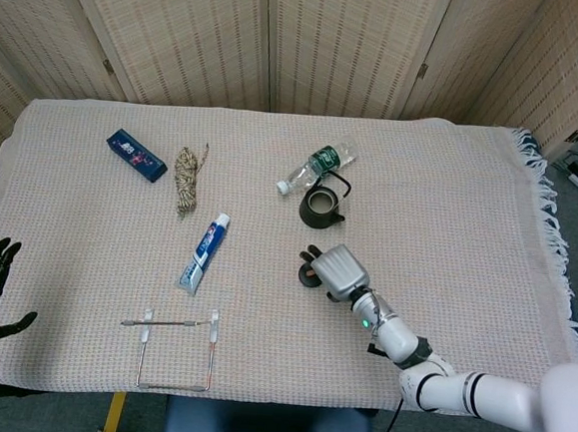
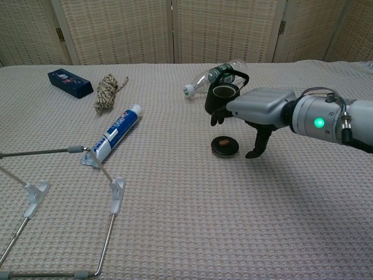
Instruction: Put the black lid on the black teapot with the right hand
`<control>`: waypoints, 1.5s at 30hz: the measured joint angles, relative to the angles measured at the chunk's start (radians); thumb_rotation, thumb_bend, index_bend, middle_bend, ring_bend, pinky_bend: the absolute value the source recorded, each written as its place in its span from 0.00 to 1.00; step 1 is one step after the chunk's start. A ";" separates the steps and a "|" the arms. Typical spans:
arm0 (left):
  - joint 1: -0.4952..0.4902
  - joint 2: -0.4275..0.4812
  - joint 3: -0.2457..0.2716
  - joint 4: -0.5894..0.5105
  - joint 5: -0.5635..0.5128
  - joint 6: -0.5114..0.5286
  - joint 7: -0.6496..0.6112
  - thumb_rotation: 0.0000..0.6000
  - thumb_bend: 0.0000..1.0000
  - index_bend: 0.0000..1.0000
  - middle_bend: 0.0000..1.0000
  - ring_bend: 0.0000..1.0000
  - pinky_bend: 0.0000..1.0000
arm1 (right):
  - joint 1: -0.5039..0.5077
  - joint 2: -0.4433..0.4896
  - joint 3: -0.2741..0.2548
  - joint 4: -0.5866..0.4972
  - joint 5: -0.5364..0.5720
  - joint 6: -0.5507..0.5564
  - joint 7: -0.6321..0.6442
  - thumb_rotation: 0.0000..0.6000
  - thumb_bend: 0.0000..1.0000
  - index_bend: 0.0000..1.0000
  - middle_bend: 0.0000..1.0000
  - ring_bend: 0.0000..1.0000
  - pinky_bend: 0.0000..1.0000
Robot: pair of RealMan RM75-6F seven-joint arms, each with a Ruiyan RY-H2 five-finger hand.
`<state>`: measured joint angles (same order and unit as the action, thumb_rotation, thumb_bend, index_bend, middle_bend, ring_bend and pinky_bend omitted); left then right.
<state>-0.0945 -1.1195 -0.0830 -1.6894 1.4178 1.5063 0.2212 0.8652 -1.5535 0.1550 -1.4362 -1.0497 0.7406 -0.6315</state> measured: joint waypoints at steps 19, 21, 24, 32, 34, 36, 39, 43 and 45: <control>-0.004 0.000 -0.001 0.031 -0.009 -0.019 -0.056 1.00 0.12 0.03 0.00 0.00 0.00 | 0.067 -0.100 -0.034 0.096 0.052 0.044 -0.049 1.00 0.22 0.31 0.32 0.86 0.96; -0.004 -0.001 -0.002 0.035 -0.010 -0.020 -0.061 1.00 0.12 0.03 0.00 0.00 0.00 | 0.070 -0.103 -0.035 0.099 0.056 0.048 -0.052 1.00 0.22 0.32 0.33 0.87 0.96; -0.004 -0.004 -0.002 0.042 -0.012 -0.022 -0.067 1.00 0.12 0.03 0.00 0.00 0.00 | 0.075 -0.107 -0.039 0.105 0.066 0.050 -0.061 1.00 0.26 0.33 0.34 0.87 0.96; -0.003 -0.008 0.000 0.058 -0.015 -0.027 -0.082 1.00 0.12 0.03 0.00 0.00 0.00 | 0.085 -0.119 -0.048 0.114 0.083 0.061 -0.075 1.00 0.38 0.36 0.36 0.87 0.97; -0.003 -0.009 0.001 0.059 -0.014 -0.027 -0.085 1.00 0.12 0.03 0.00 0.00 0.00 | 0.086 -0.121 -0.050 0.114 0.083 0.067 -0.078 1.00 0.40 0.38 0.37 0.87 0.97; -0.002 -0.010 0.001 0.062 -0.013 -0.026 -0.087 1.00 0.12 0.03 0.00 0.00 0.00 | 0.086 -0.122 -0.051 0.112 0.084 0.072 -0.078 1.00 0.41 0.39 0.38 0.87 0.97; -0.003 -0.011 0.001 0.062 -0.013 -0.028 -0.091 1.00 0.12 0.03 0.00 0.00 0.00 | 0.088 -0.120 -0.050 0.110 0.086 0.077 -0.079 1.00 0.41 0.40 0.38 0.87 0.97; -0.003 -0.009 0.002 0.062 -0.014 -0.029 -0.090 1.00 0.12 0.02 0.00 0.00 0.00 | 0.088 -0.103 -0.028 0.099 0.090 0.096 -0.061 1.00 0.41 0.43 0.39 0.87 0.97; -0.002 -0.006 0.002 0.057 -0.015 -0.029 -0.087 1.00 0.12 0.02 0.00 0.00 0.00 | 0.087 -0.088 -0.016 0.093 0.091 0.105 -0.052 1.00 0.41 0.43 0.39 0.87 0.97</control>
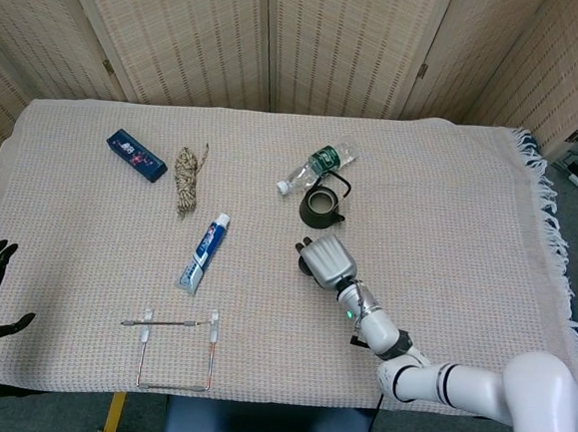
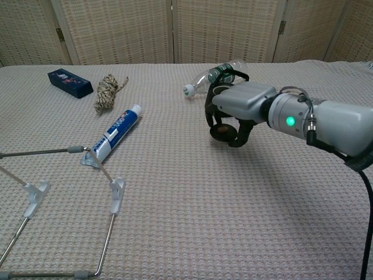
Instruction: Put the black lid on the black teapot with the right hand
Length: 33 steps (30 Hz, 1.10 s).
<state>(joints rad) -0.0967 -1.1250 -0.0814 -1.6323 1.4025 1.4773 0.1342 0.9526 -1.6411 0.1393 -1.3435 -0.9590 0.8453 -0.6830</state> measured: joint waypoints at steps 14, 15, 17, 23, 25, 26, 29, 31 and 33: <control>-0.002 0.021 0.000 -0.030 0.006 0.002 0.018 1.00 0.12 0.02 0.00 0.00 0.00 | 0.056 0.051 0.094 0.077 0.116 0.001 -0.003 1.00 0.41 0.44 0.39 0.87 0.97; -0.002 0.021 0.000 -0.030 0.005 0.001 0.020 1.00 0.12 0.02 0.00 0.00 0.00 | 0.061 0.047 0.096 0.090 0.122 -0.002 -0.004 1.00 0.41 0.44 0.39 0.87 0.97; -0.003 0.021 0.000 -0.034 0.003 -0.001 0.027 1.00 0.12 0.02 0.00 0.00 0.00 | 0.074 0.035 0.101 0.125 0.137 -0.007 -0.012 1.00 0.41 0.44 0.39 0.87 0.97; -0.003 0.024 0.001 -0.048 0.001 0.000 0.043 1.00 0.12 0.02 0.00 0.00 0.00 | 0.119 -0.013 0.119 0.235 0.192 -0.031 -0.035 1.00 0.41 0.44 0.39 0.87 0.97; -0.003 0.025 0.001 -0.052 -0.001 0.000 0.049 1.00 0.12 0.02 0.00 0.00 0.00 | 0.132 -0.030 0.125 0.270 0.211 -0.043 -0.039 1.00 0.41 0.44 0.39 0.87 0.97; -0.003 0.026 0.001 -0.055 -0.002 -0.001 0.053 1.00 0.12 0.02 0.00 0.00 0.00 | 0.138 -0.037 0.127 0.285 0.219 -0.049 -0.040 1.00 0.41 0.44 0.39 0.87 0.97; -0.004 0.026 0.003 -0.062 -0.001 -0.002 0.063 1.00 0.12 0.02 0.00 0.00 0.00 | 0.157 -0.060 0.135 0.336 0.243 -0.069 -0.043 1.00 0.41 0.44 0.38 0.87 0.97; -0.004 0.026 0.003 -0.065 -0.001 -0.001 0.067 1.00 0.12 0.02 0.00 0.00 0.00 | 0.170 -0.075 0.138 0.370 0.256 -0.084 -0.045 1.00 0.41 0.44 0.38 0.87 0.97; -0.004 0.026 0.002 -0.067 -0.006 -0.001 0.072 1.00 0.12 0.02 0.00 0.00 0.00 | 0.180 -0.089 0.140 0.397 0.266 -0.097 -0.047 1.00 0.41 0.44 0.38 0.87 0.97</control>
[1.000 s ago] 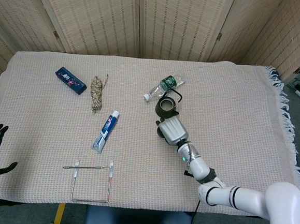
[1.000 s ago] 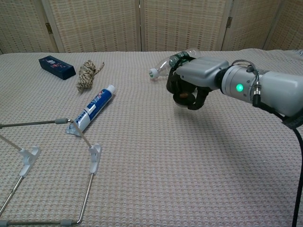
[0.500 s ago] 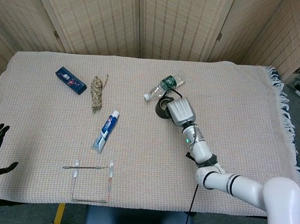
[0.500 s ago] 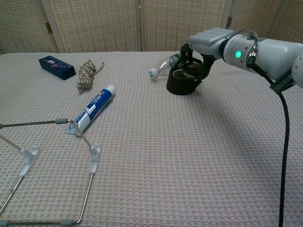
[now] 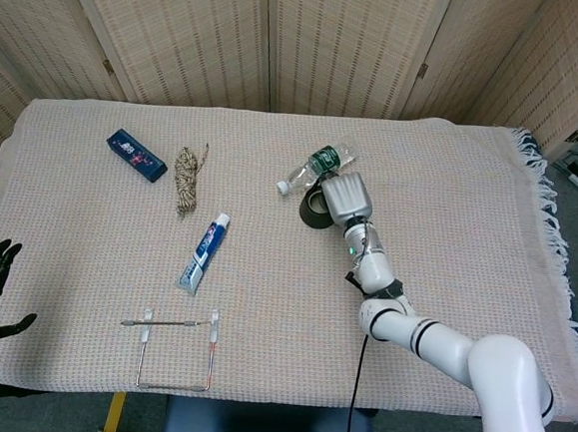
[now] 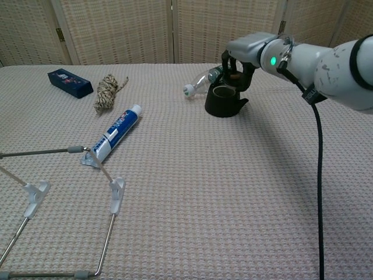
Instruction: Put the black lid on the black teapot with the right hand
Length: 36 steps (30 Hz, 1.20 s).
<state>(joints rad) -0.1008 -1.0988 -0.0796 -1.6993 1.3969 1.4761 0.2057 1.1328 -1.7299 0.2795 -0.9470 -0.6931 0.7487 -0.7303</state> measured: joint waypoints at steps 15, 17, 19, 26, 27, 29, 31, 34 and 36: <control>-0.007 -0.009 -0.010 0.012 -0.035 -0.015 0.011 1.00 0.12 0.02 0.00 0.00 0.00 | 0.056 -0.068 0.013 0.102 0.064 -0.052 -0.020 1.00 0.41 0.33 0.30 0.87 0.97; -0.008 -0.012 -0.011 0.015 -0.039 -0.019 0.011 1.00 0.12 0.02 0.00 0.00 0.00 | 0.063 -0.075 0.012 0.111 0.073 -0.057 -0.029 1.00 0.41 0.29 0.27 0.87 0.97; -0.009 -0.013 -0.010 0.017 -0.039 -0.021 0.011 1.00 0.12 0.02 0.00 0.00 0.00 | 0.066 -0.078 0.010 0.115 0.075 -0.060 -0.030 1.00 0.41 0.25 0.24 0.87 0.97; -0.013 -0.016 -0.011 0.019 -0.035 -0.022 0.004 1.00 0.12 0.02 0.00 0.00 0.00 | 0.058 -0.059 0.011 0.085 0.056 -0.048 -0.006 1.00 0.41 0.17 0.19 0.89 0.97; -0.014 -0.016 -0.011 0.019 -0.035 -0.023 0.004 1.00 0.12 0.02 0.00 0.00 0.00 | 0.055 -0.054 0.009 0.078 0.054 -0.045 -0.006 1.00 0.41 0.16 0.18 0.89 0.97; -0.017 -0.016 -0.012 0.020 -0.033 -0.025 0.004 1.00 0.12 0.02 0.00 0.00 0.00 | 0.048 -0.042 0.003 0.061 0.050 -0.040 -0.005 1.00 0.41 0.16 0.18 0.88 0.97; -0.019 -0.016 -0.014 0.020 -0.032 -0.025 0.004 1.00 0.12 0.02 0.00 0.00 0.00 | 0.041 -0.029 -0.001 0.037 0.041 -0.033 -0.002 1.00 0.41 0.16 0.19 0.88 0.97; -0.022 -0.016 -0.015 0.020 -0.029 -0.026 0.003 1.00 0.12 0.02 0.00 0.00 0.00 | 0.028 -0.005 -0.008 -0.014 0.018 -0.019 0.010 1.00 0.41 0.16 0.21 0.88 0.97; -0.024 -0.018 -0.015 0.021 -0.027 -0.027 0.003 1.00 0.12 0.02 0.00 0.00 0.00 | 0.018 0.014 -0.014 -0.054 0.000 -0.008 0.020 1.00 0.41 0.16 0.22 0.88 0.97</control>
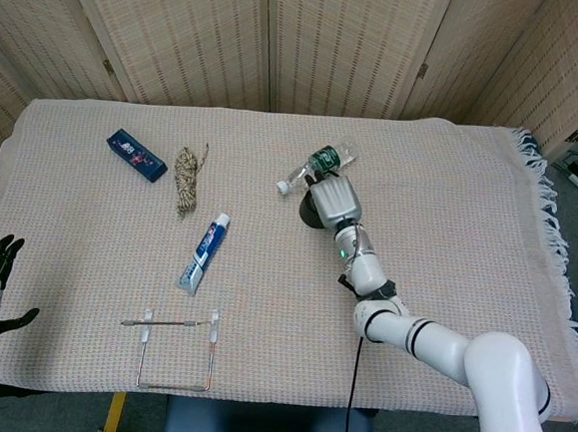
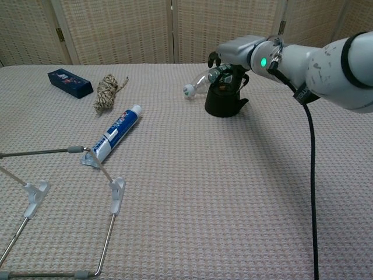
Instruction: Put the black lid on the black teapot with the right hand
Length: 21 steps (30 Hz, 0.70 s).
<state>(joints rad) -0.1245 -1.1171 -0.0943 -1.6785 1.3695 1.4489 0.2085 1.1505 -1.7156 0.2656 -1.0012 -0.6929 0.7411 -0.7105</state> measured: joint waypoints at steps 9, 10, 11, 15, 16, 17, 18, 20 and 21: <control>-0.002 -0.004 0.002 0.000 0.004 0.002 0.001 1.00 0.12 0.02 0.00 0.00 0.00 | -0.065 0.109 -0.043 -0.210 -0.085 0.081 0.029 1.00 0.41 0.23 0.27 0.87 0.96; -0.003 -0.004 0.001 0.001 0.004 0.001 0.001 1.00 0.12 0.02 0.00 0.00 0.00 | -0.079 0.129 -0.049 -0.247 -0.098 0.102 0.032 1.00 0.41 0.23 0.27 0.86 0.95; -0.005 -0.004 0.000 0.002 0.003 -0.001 0.000 1.00 0.12 0.02 0.00 0.00 0.00 | -0.091 0.145 -0.054 -0.277 -0.107 0.119 0.035 1.00 0.41 0.23 0.27 0.84 0.92; -0.013 -0.010 -0.002 0.008 0.003 -0.011 -0.003 1.00 0.12 0.02 0.00 0.00 0.00 | -0.159 0.233 -0.076 -0.429 -0.148 0.207 0.055 1.00 0.41 0.23 0.27 0.76 0.76; -0.014 -0.011 -0.002 0.010 0.004 -0.012 -0.004 1.00 0.12 0.02 0.00 0.00 0.00 | -0.187 0.267 -0.085 -0.480 -0.164 0.241 0.064 1.00 0.41 0.23 0.27 0.72 0.70; -0.015 -0.012 -0.002 0.012 0.004 -0.012 -0.006 1.00 0.12 0.02 0.00 0.00 0.00 | -0.210 0.294 -0.092 -0.519 -0.176 0.269 0.073 1.00 0.41 0.23 0.28 0.65 0.62; -0.016 -0.013 -0.003 0.014 0.004 -0.013 -0.007 1.00 0.12 0.02 0.00 0.00 0.00 | -0.236 0.323 -0.100 -0.556 -0.189 0.297 0.083 1.00 0.41 0.23 0.29 0.61 0.57; -0.017 -0.015 -0.003 0.020 0.002 -0.015 -0.006 1.00 0.12 0.02 0.00 0.00 0.00 | -0.304 0.389 -0.123 -0.629 -0.225 0.360 0.114 1.00 0.41 0.21 0.31 0.46 0.41; -0.018 -0.016 -0.004 0.023 0.000 -0.016 -0.005 1.00 0.12 0.02 0.00 0.00 0.00 | -0.334 0.417 -0.135 -0.652 -0.244 0.387 0.130 1.00 0.41 0.20 0.30 0.41 0.36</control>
<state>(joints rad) -0.1425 -1.1335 -0.0979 -1.6556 1.3695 1.4330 0.2039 0.8169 -1.2984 0.1302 -1.6533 -0.9374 1.1277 -0.5806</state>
